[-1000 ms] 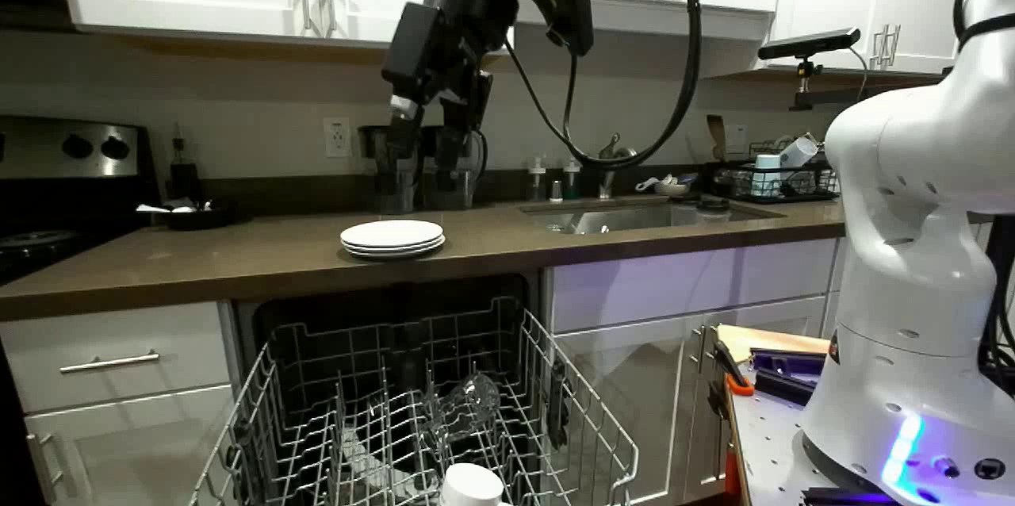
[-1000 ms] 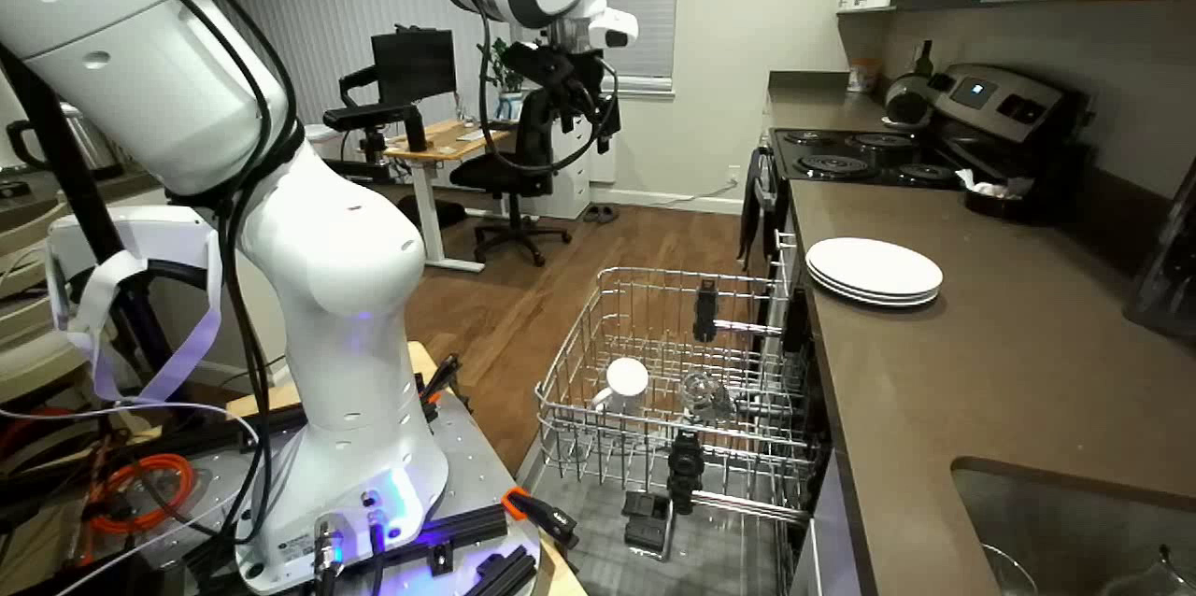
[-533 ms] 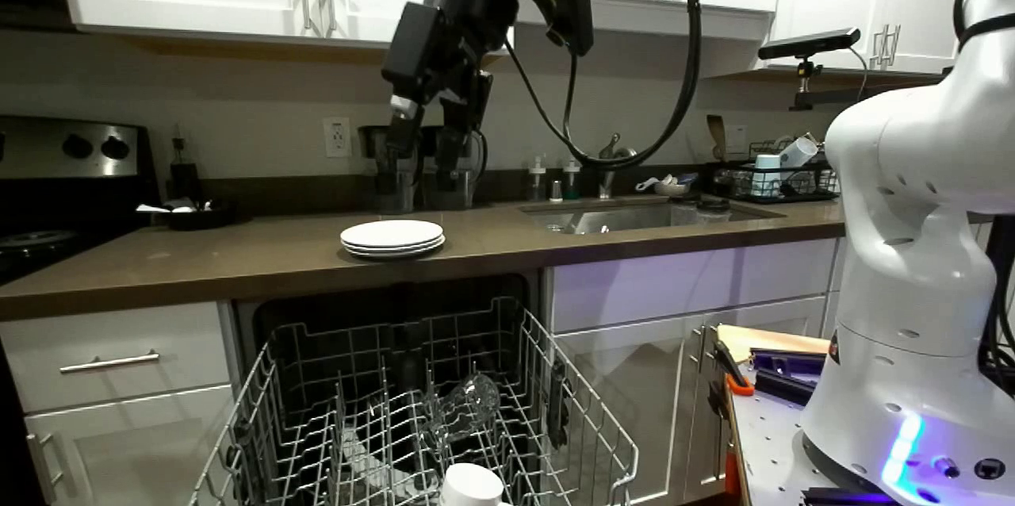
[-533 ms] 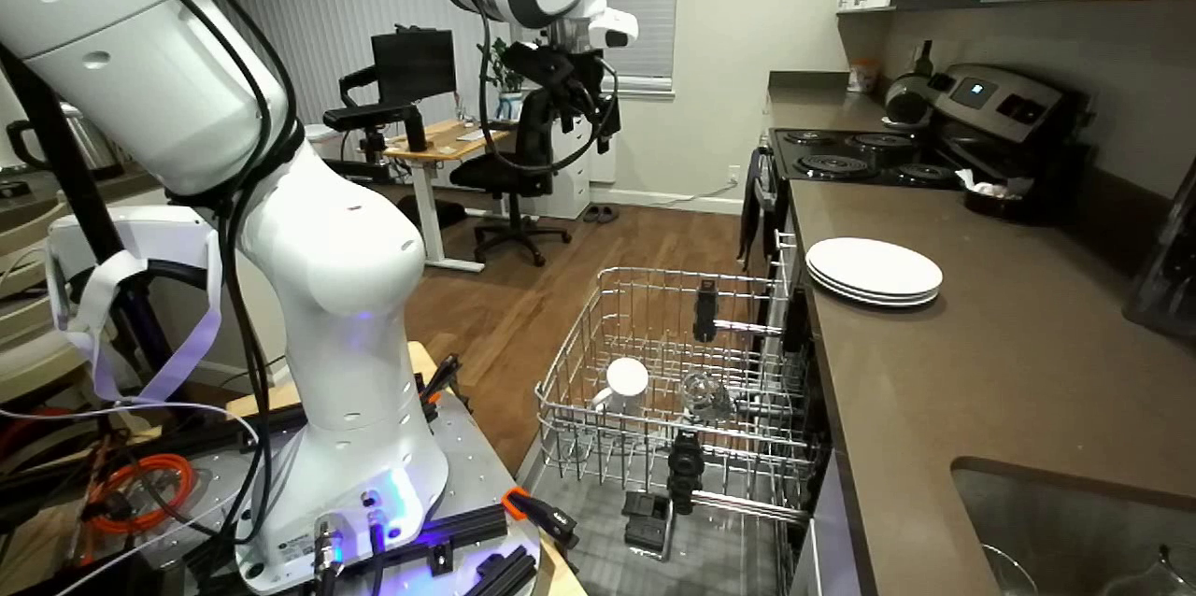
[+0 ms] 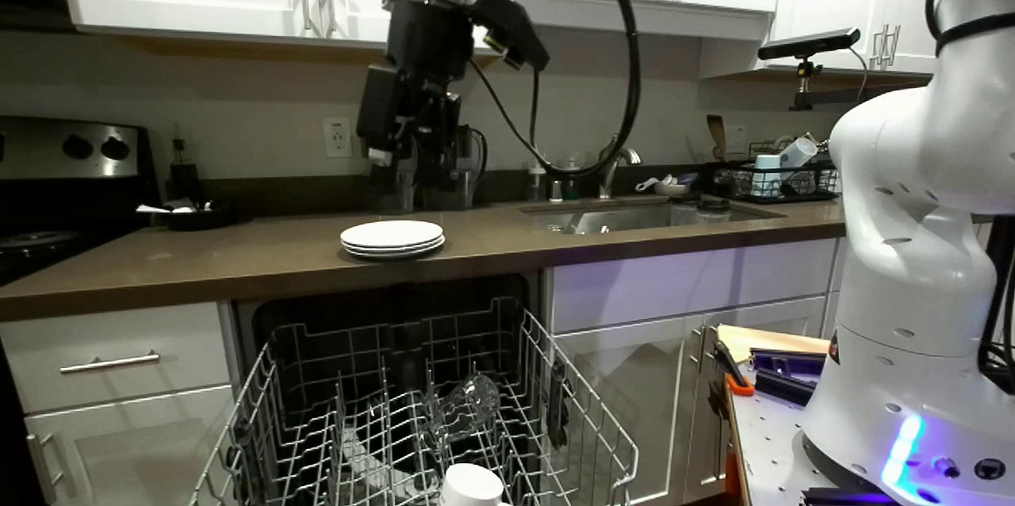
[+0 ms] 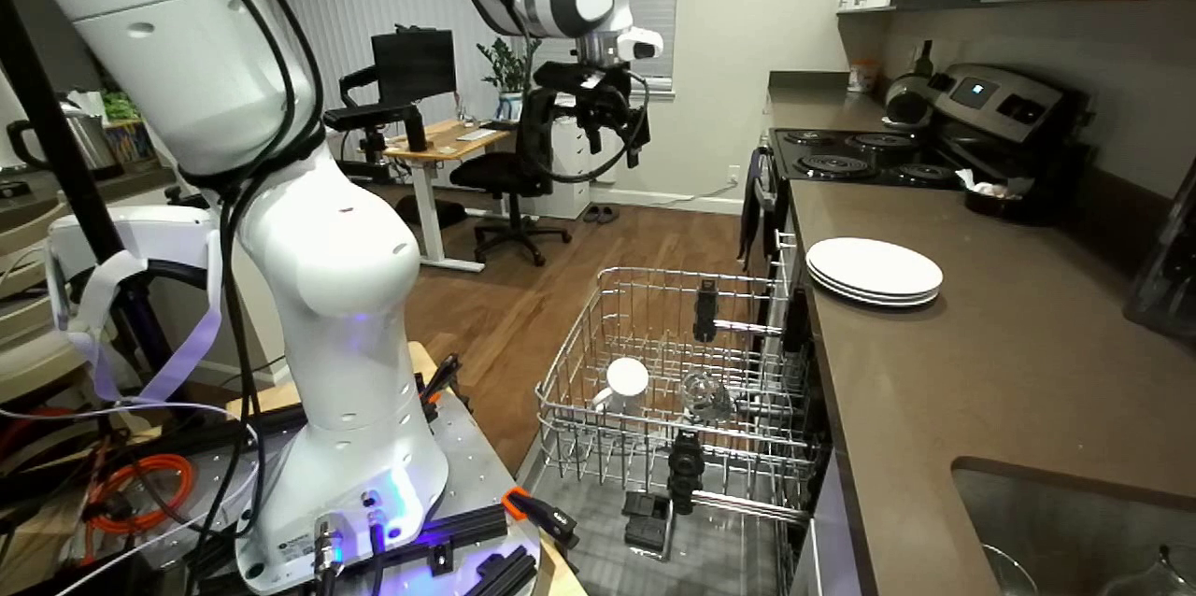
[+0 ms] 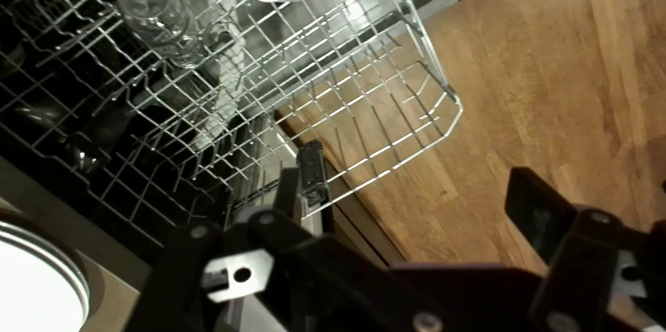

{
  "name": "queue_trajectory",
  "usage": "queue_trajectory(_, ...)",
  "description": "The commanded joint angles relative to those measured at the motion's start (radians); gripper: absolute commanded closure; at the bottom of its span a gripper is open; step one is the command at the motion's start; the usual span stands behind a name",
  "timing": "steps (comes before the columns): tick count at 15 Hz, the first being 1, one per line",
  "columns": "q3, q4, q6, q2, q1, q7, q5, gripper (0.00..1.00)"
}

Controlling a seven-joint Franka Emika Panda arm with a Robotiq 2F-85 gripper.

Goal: Take the two white plates one after the other and put them vertically in the dishwasher then move the glass bottle to the right

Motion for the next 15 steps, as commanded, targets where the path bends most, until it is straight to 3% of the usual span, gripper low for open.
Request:
queue_trajectory(1,0.036,0.252,-0.120,0.247,-0.060,0.152,-0.247,0.00)
queue_trajectory(4,0.011,0.439,-0.293,0.393,-0.018,0.280,-0.442,0.00)
queue_trajectory(7,-0.026,0.627,-0.500,0.528,0.036,0.329,-0.555,0.00)
queue_trajectory(11,-0.085,0.853,-0.693,0.691,0.086,0.309,-0.588,0.00)
queue_trajectory(15,-0.139,0.997,-0.709,0.806,0.098,0.261,-0.588,0.00)
